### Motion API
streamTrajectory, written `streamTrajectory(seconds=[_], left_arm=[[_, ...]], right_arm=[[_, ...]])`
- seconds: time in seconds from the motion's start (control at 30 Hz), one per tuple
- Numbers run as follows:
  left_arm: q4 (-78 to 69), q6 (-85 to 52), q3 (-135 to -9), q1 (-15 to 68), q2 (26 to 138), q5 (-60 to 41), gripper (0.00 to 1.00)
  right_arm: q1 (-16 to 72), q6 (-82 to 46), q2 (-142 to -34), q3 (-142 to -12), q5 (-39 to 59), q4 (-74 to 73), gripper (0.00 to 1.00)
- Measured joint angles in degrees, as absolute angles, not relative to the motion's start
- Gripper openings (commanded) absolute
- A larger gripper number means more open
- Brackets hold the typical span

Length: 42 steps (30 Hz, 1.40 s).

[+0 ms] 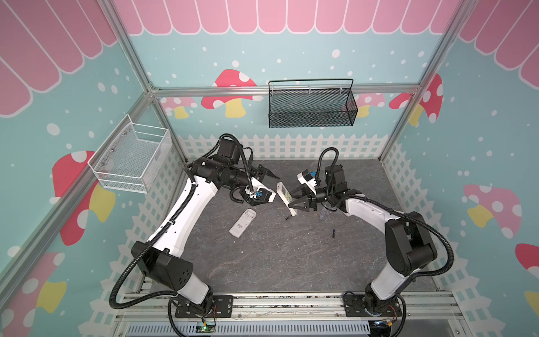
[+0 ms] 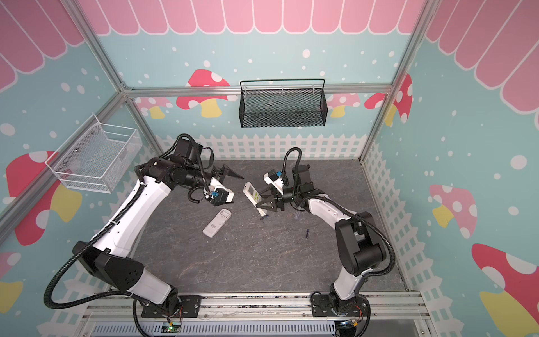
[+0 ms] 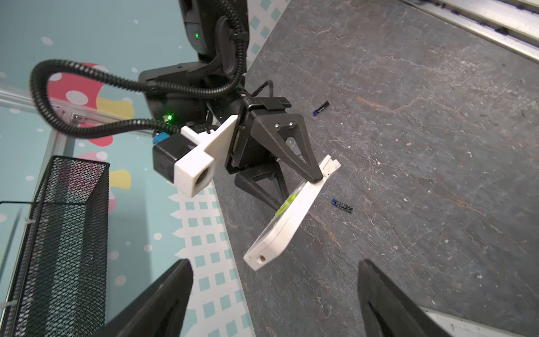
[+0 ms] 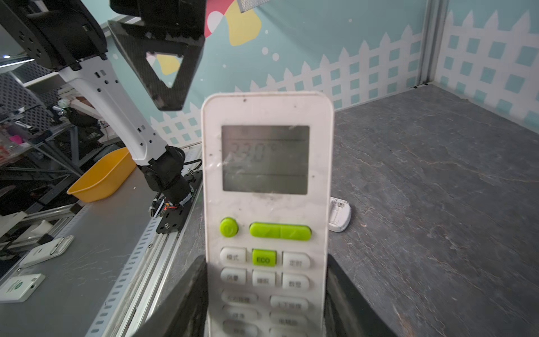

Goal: Unload the batteries from the remote control
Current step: 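Grasp the remote's top end with the left gripper while the right releases it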

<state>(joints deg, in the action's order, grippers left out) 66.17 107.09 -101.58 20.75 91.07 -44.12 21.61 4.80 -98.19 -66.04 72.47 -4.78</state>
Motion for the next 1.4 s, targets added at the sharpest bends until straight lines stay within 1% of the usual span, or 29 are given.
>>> streamTrajectory(seconds=[0.1, 0.2, 0.27, 0.4, 0.43, 0.57, 0.7, 0.8, 0.93, 1.0, 1.2, 1.4], left_arm=[[66.8, 110.1, -101.2, 21.0, 91.9, -43.0, 0.88], [67.2, 112.6, -99.7, 21.0, 91.9, -42.0, 0.83], [67.5, 113.6, -99.1, 21.1, 92.1, -41.6, 0.76], [67.8, 114.8, -99.0, 21.5, 92.8, -40.6, 0.57], [67.9, 115.2, -99.0, 21.6, 93.0, -40.4, 0.54], [67.9, 115.8, -98.7, 22.0, 93.7, -39.7, 0.52], [67.9, 115.9, -97.7, 22.4, 93.8, -39.0, 0.46], [67.9, 116.0, -97.6, 22.5, 93.9, -38.2, 0.45], [67.9, 116.0, -97.6, 22.5, 94.0, -37.6, 0.37], [67.9, 116.0, -97.6, 22.5, 94.0, -37.5, 0.3], [67.9, 116.8, -97.2, 22.6, 94.0, -36.8, 0.27], [68.0, 118.1, -96.5, 22.6, 94.0, -36.0, 0.16]], right_arm=[[22.7, 6.9, -99.4, -68.0, 74.2, -2.5, 0.29], [23.5, 8.5, -100.4, -69.4, 75.4, -0.3, 0.28], [24.0, 9.5, -101.0, -70.0, 76.2, 1.0, 0.28], [24.8, 12.0, -102.7, -71.7, 76.8, 4.4, 0.27], [25.0, 12.7, -103.2, -72.4, 76.9, 5.4, 0.27], [25.6, 15.0, -104.5, -73.5, 77.0, 8.1, 0.27], [25.9, 16.4, -104.9, -74.2, 77.1, 10.1, 0.27], [26.0, 17.2, -104.9, -74.3, 77.1, 11.0, 0.26], [26.0, 18.0, -104.9, -74.4, 77.0, 11.9, 0.26], [26.0, 18.4, -104.9, -74.4, 77.0, 12.2, 0.26], [26.0, 18.6, -105.0, -74.4, 76.8, 13.2, 0.26], [26.0, 18.4, -105.0, -74.4, 76.6, 14.6, 0.27]])
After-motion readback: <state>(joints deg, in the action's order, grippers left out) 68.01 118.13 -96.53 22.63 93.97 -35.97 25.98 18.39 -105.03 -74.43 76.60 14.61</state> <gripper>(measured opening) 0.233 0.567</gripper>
